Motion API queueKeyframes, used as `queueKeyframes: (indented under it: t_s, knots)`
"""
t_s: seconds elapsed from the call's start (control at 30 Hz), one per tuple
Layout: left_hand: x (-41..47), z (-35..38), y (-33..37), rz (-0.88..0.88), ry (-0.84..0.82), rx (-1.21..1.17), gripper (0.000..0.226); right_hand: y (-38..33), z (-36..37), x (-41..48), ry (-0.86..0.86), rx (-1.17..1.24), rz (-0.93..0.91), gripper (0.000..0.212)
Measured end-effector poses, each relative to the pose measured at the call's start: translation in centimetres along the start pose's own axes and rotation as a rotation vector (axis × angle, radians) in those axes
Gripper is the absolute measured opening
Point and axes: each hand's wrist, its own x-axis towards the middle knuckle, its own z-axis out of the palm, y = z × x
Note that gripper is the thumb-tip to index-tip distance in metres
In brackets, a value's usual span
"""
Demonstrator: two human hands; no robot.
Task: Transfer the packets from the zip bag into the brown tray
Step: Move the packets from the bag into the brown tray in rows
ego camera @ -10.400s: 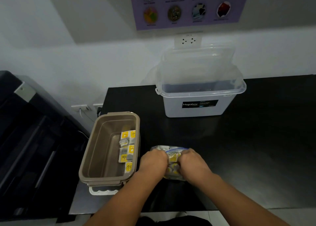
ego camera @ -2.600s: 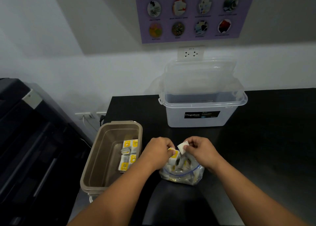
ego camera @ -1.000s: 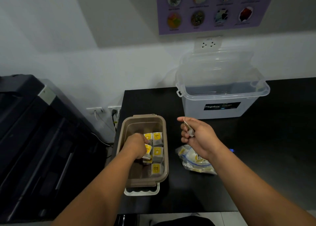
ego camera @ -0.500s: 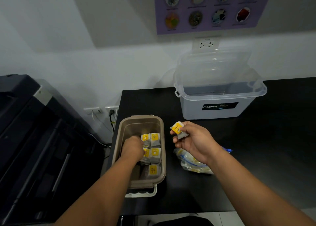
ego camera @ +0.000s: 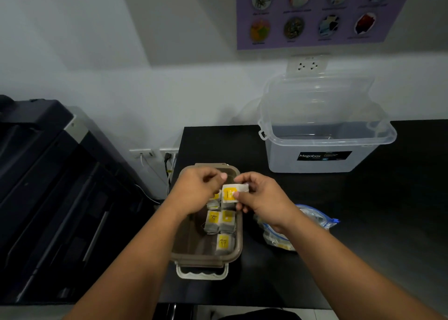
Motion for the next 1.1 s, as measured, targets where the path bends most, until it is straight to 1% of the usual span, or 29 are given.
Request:
queueKeyframes:
  t_s: [0.1,0.2,0.27,0.33,0.4,0.47,0.5,0.57,0.63,0.67,0.73,0.8,0.9,1.03,1.1]
  knots:
    - [-1.0,-0.6,1.3,0.081,-0.128,0.06,0.016,-0.7,0.5,0.4,-0.047,-0.087,-0.05,0.037]
    - [-1.4,-0.7,1.4,0.074,-0.111,0.147,0.011,-1.1,0.9,0.8,-0.073,-0.166,-0.08,0.044]
    - [-1.7,-0.8,1.4,0.053,-0.088,0.196,0.007,-1.3,1.1,1.0,-0.096,-0.2,-0.069,0.049]
    - [-1.8,-1.1,1.1,0.034,-0.092,0.242,0.008,-1.5,1.2,1.0,-0.108,-0.251,-0.059,0.051]
    - [-1.9,-1.3,0.5,-0.004,-0.119,0.308,0.014,-1.2,1.3,1.1,-0.057,-0.357,-0.083,0.049]
    - [-2.0,-1.3,-0.4,-0.055,-0.164,0.394,0.024,-0.8,1.4,1.2,0.06,-0.515,-0.134,0.045]
    - [-2.0,-1.2,-0.8,-0.086,-0.177,0.424,0.023,-0.5,1.3,1.3,0.113,-0.584,-0.152,0.045]
    - [-1.9,-0.6,-1.7,-0.158,-0.189,0.458,0.013,0.0,1.1,1.4,0.151,-0.642,-0.118,0.052]
    - [-1.8,0.2,-2.5,-0.228,-0.222,0.515,0.006,0.5,0.9,1.6,0.117,-0.618,-0.017,0.065]
    - [-1.6,0.7,-2.8,-0.254,-0.26,0.561,0.006,0.8,0.9,1.7,0.096,-0.593,0.027,0.071]
    - [-1.4,1.6,-3.2,-0.29,-0.347,0.655,0.009,1.5,0.9,2.0,0.07,-0.536,0.058,0.076]
    - [-1.1,2.6,-3.8,-0.325,-0.416,0.77,0.019,2.0,1.0,2.1,0.049,-0.476,0.066,0.074]
    - [-0.6,3.7,-5.5,-0.384,-0.468,0.9,0.036,2.3,1.0,2.2,0.036,-0.401,0.078,0.071]
    - [0.1,4.4,-6.7,-0.445,-0.576,1.03,0.043,2.5,0.9,2.0,0.018,-0.336,0.078,0.069]
    - [0.3,4.6,-6.5,-0.475,-0.656,1.088,0.042,2.7,0.8,2.0,0.013,-0.318,0.078,0.07]
